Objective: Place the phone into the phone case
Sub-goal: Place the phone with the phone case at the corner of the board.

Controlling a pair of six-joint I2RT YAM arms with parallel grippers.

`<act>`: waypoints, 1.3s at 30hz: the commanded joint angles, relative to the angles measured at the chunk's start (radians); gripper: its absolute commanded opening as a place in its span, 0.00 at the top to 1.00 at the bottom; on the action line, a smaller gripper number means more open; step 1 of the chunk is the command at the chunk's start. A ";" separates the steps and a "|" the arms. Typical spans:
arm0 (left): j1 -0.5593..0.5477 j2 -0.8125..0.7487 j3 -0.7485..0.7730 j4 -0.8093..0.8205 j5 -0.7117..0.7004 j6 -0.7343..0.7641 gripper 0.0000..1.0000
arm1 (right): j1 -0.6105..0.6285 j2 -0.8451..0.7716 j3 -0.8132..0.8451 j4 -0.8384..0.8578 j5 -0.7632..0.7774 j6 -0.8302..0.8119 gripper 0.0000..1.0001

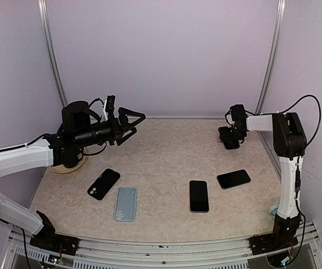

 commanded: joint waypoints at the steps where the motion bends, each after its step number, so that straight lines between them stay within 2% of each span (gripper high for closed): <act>1: 0.008 -0.026 0.025 -0.006 0.003 -0.005 0.01 | -0.018 0.017 0.049 0.029 0.009 0.021 0.42; 10: 0.061 -0.008 -0.019 0.039 0.061 -0.056 0.01 | -0.023 0.049 0.070 0.017 -0.010 0.039 0.39; 19: 0.048 -0.034 0.001 0.036 0.050 -0.035 0.01 | -0.025 0.065 0.073 0.000 0.014 0.049 0.35; 39: 0.045 -0.071 0.001 0.003 0.023 -0.008 0.01 | -0.028 0.063 0.118 -0.054 0.022 0.079 0.15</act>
